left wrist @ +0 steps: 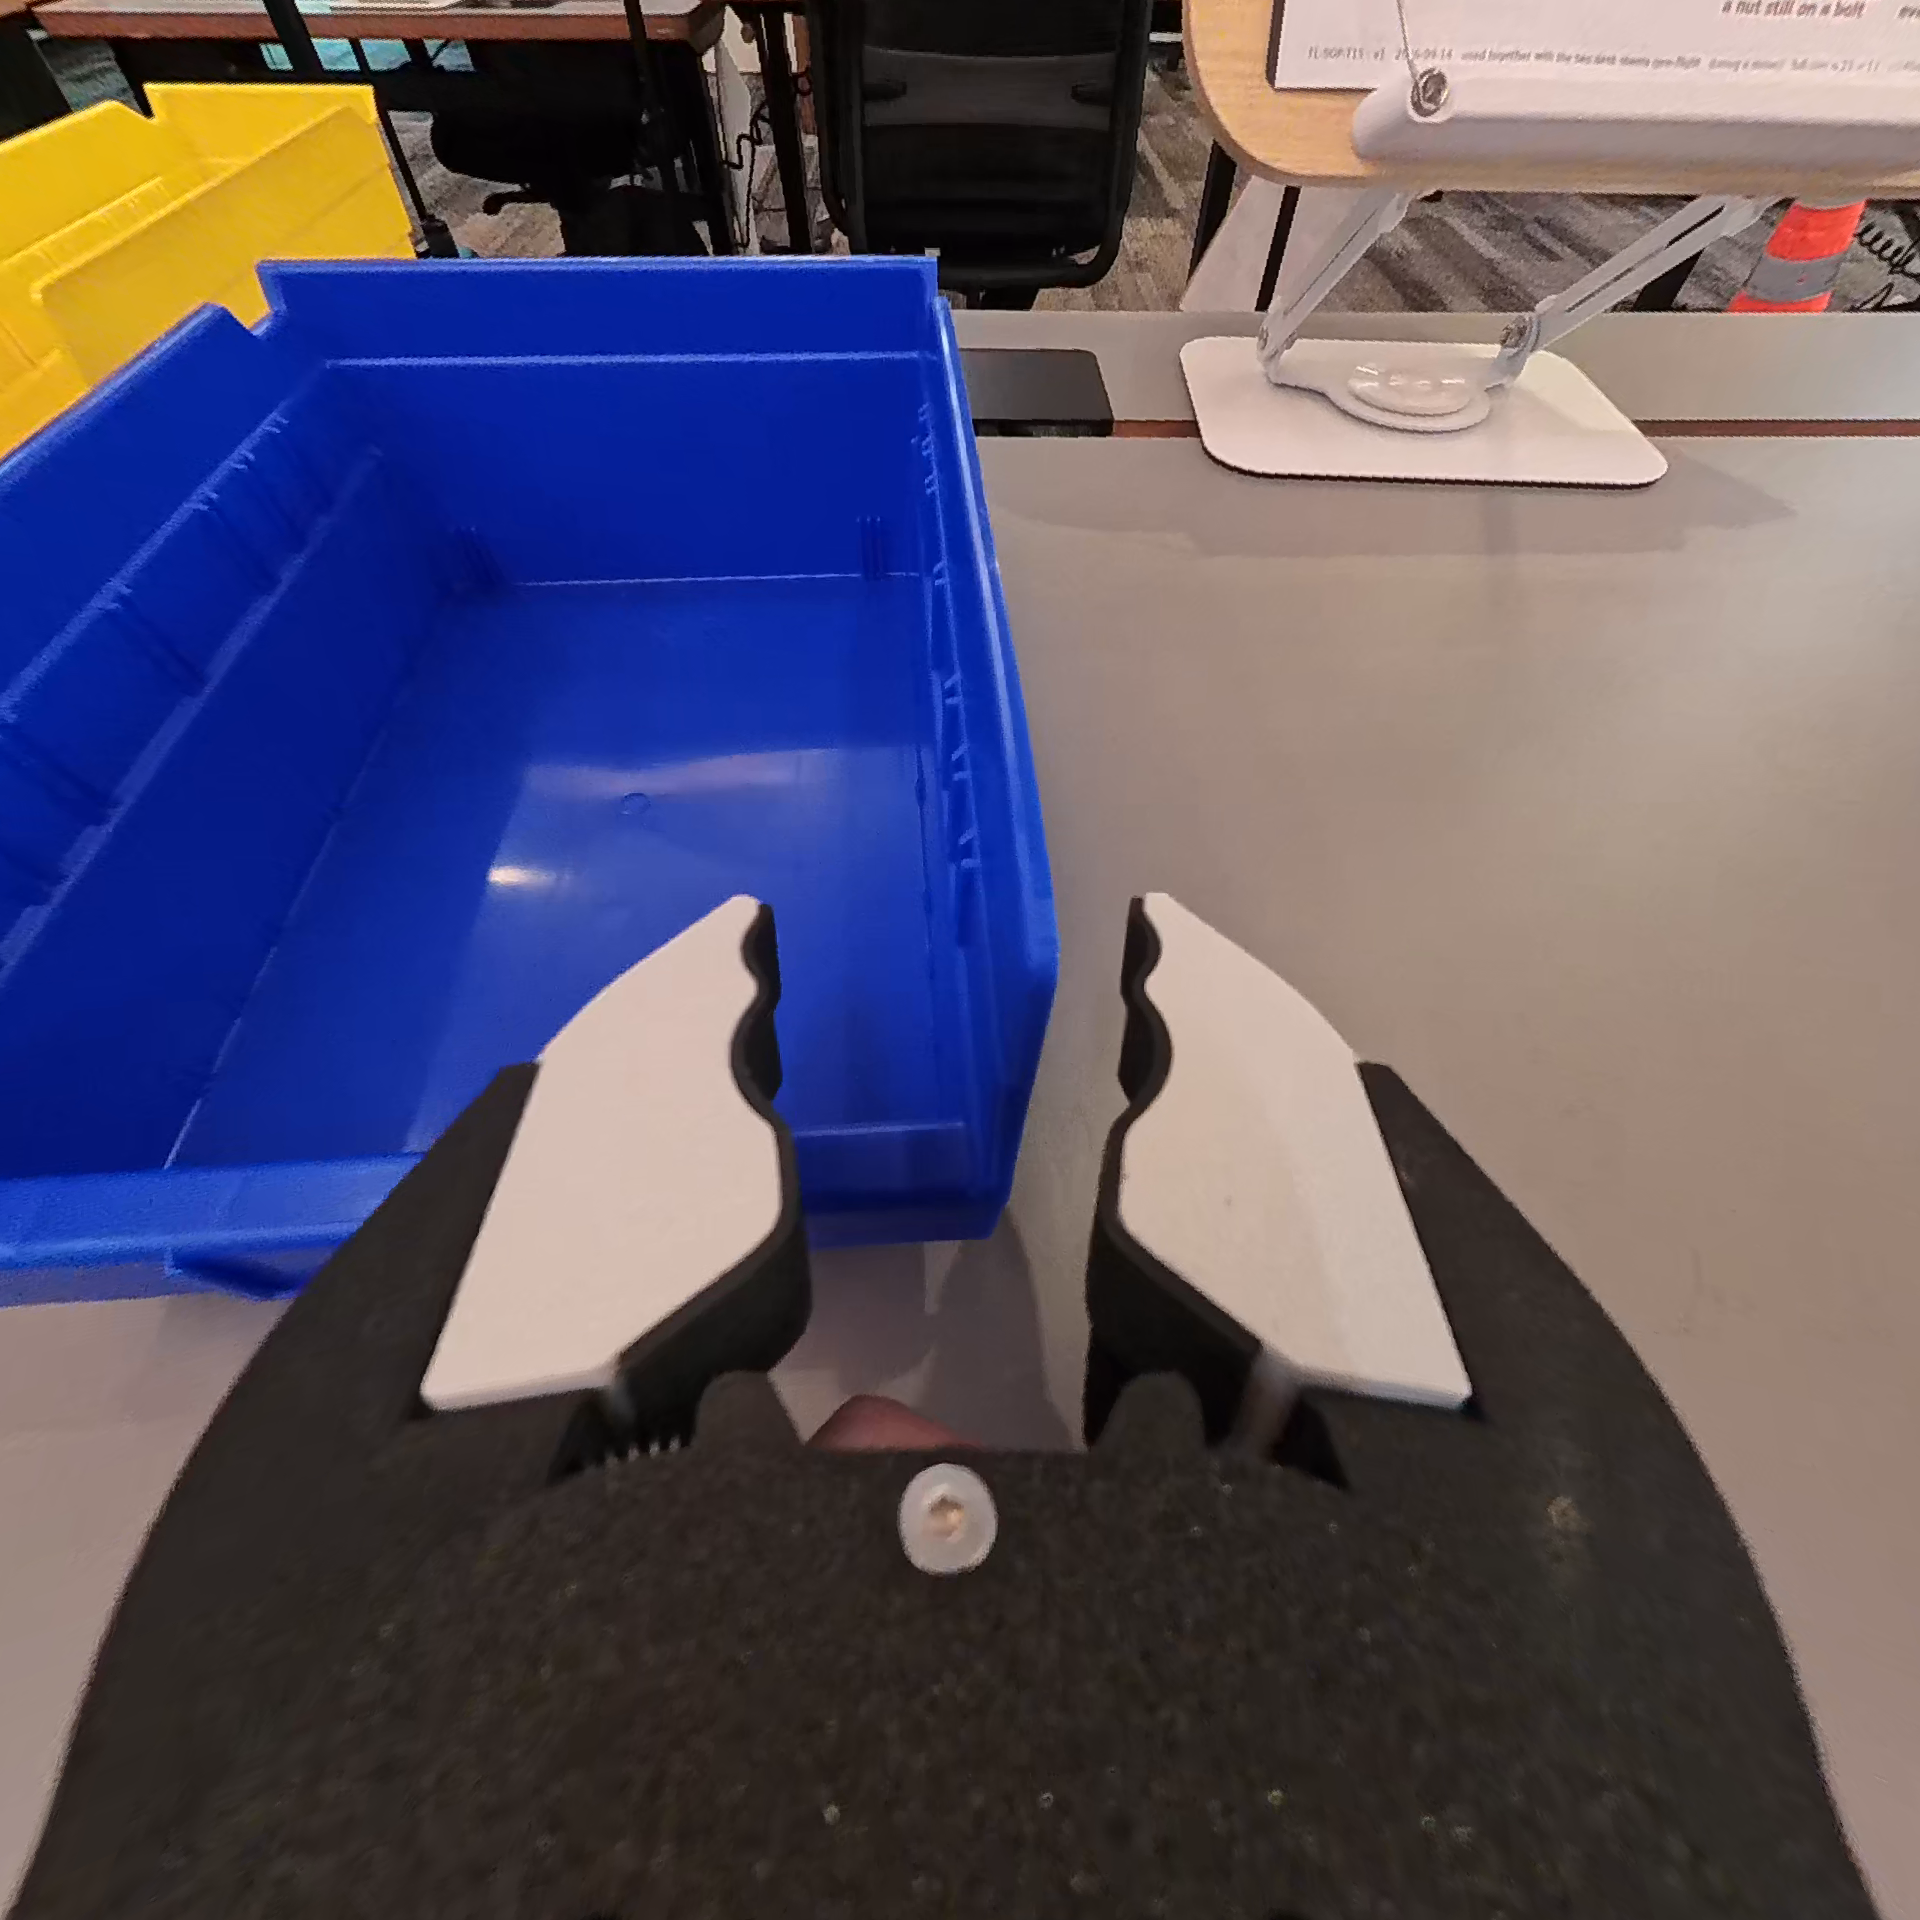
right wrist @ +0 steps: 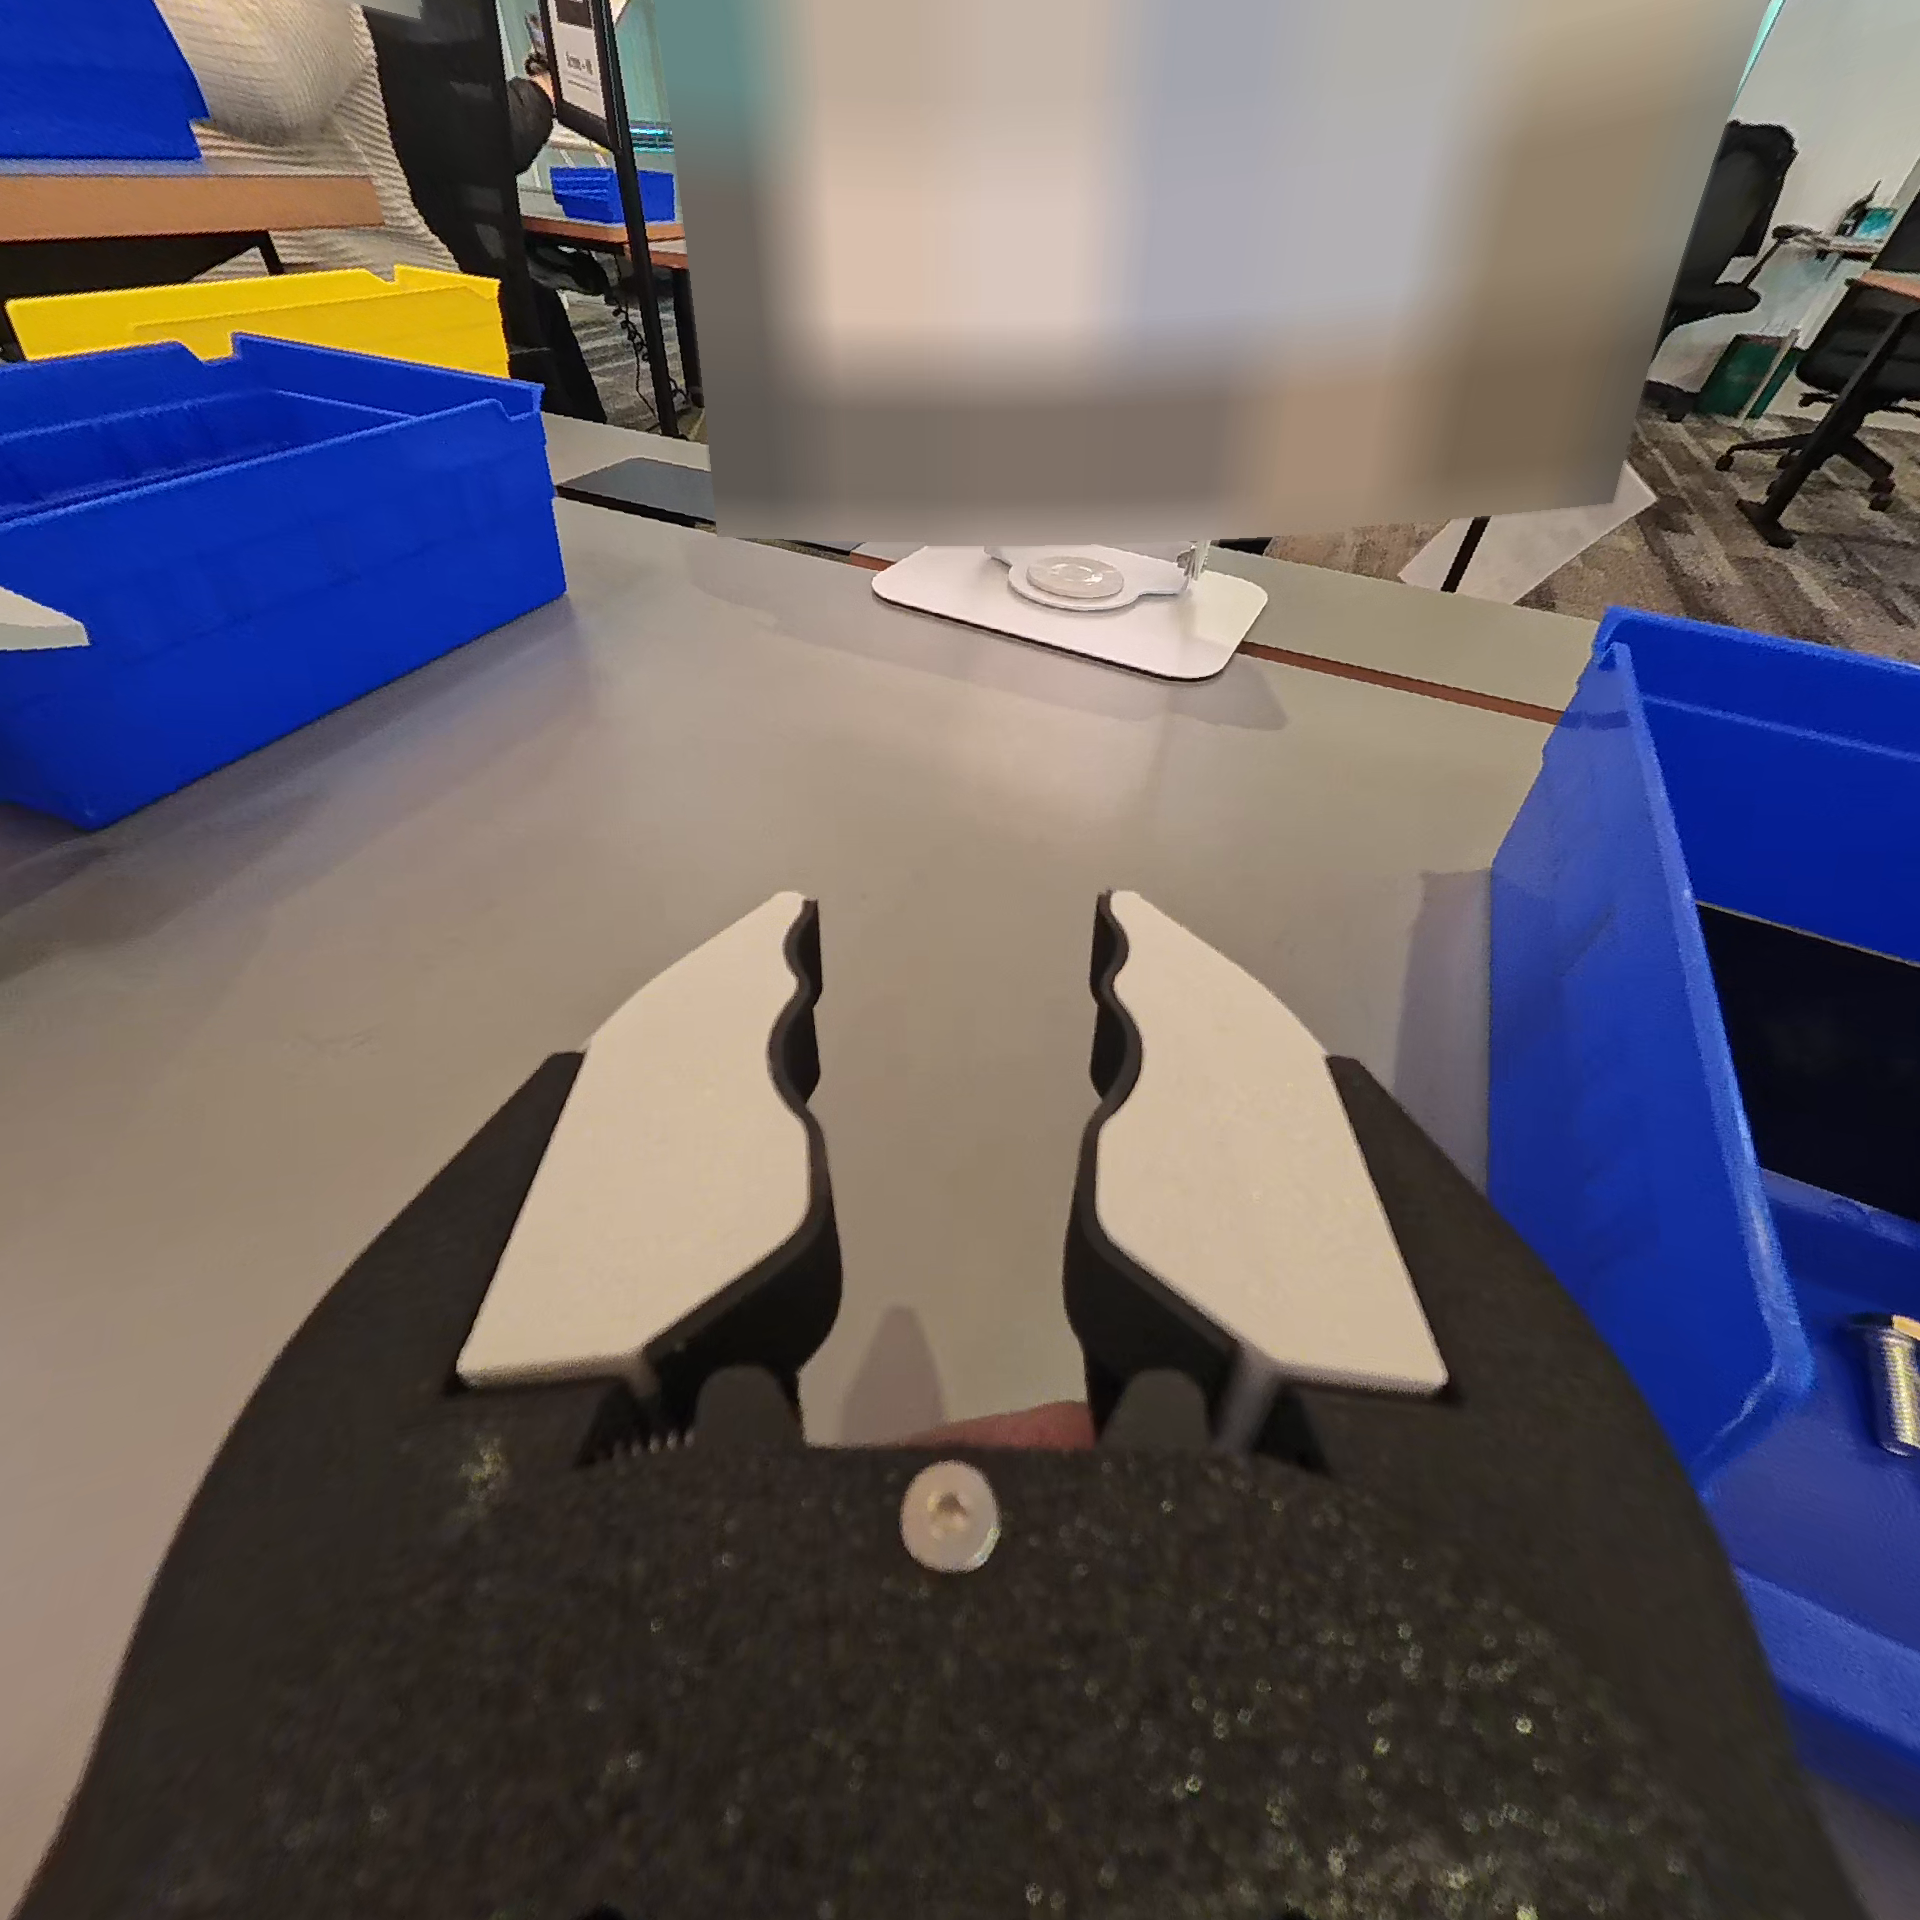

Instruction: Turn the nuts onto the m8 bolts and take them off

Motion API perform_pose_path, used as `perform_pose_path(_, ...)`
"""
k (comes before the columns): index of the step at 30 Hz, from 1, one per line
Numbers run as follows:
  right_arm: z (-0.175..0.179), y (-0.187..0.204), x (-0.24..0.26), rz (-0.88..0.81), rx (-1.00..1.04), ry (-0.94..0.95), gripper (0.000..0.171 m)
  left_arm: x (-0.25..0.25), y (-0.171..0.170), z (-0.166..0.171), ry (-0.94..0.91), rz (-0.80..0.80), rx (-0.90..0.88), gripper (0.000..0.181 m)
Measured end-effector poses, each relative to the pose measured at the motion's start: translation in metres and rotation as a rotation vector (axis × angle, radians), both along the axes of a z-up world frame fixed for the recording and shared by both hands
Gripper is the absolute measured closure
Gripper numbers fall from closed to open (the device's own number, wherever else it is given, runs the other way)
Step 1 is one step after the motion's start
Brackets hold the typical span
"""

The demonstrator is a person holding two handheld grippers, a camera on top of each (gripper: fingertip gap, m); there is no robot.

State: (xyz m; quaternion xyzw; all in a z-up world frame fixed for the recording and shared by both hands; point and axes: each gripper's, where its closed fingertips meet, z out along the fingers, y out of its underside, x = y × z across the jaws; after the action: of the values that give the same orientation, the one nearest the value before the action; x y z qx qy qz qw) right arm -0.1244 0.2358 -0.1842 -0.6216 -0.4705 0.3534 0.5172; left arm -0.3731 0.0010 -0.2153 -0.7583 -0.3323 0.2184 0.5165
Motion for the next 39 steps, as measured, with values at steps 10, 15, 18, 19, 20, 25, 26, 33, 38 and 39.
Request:
perform_pose_path(10, -0.001, 0.000, 0.001, 0.000, -0.003, 0.001, 0.122, 0.001, 0.007, -0.006, -0.009, -0.042, -0.040, 0.168)
perform_pose_path(15, 0.002, -0.003, 0.001, 0.005, 0.002, 0.006, 0.123, -0.007, 0.003, -0.002, 0.051, 0.044, -0.084, 0.179)
perform_pose_path(18, 0.002, -0.003, 0.000, 0.009, -0.002, 0.001, 0.124, -0.005, 0.004, 0.005, 0.075, 0.058, -0.068, 0.178)
perform_pose_path(19, 0.002, -0.003, -0.001, 0.012, -0.003, 0.001, 0.124, -0.003, 0.005, 0.011, 0.103, 0.064, -0.051, 0.178)
perform_pose_path(20, 0.003, -0.004, -0.002, 0.015, -0.002, 0.003, 0.124, 0.001, 0.006, 0.017, 0.108, 0.067, -0.032, 0.179)
perform_pose_path(25, 0.009, -0.009, -0.002, 0.023, 0.025, 0.006, 0.124, 0.028, 0.020, 0.026, 0.096, 0.035, -0.007, 0.179)
perform_pose_path(26, 0.009, -0.010, -0.002, 0.025, 0.024, 0.005, 0.124, 0.034, 0.023, 0.024, 0.090, 0.024, -0.006, 0.179)
perform_pose_path(33, 0.005, -0.013, 0.000, 0.040, 0.004, -0.005, 0.124, 0.068, 0.057, 0.016, 0.087, 0.003, -0.035, 0.178)
perform_pose_path(38, 0.003, -0.019, -0.001, 0.067, -0.011, -0.009, 0.124, 0.080, 0.074, 0.006, 0.095, -0.018, -0.065, 0.178)
perform_pose_path(39, 0.003, -0.019, -0.001, 0.072, -0.012, -0.010, 0.124, 0.081, 0.076, 0.004, 0.095, -0.016, -0.067, 0.178)
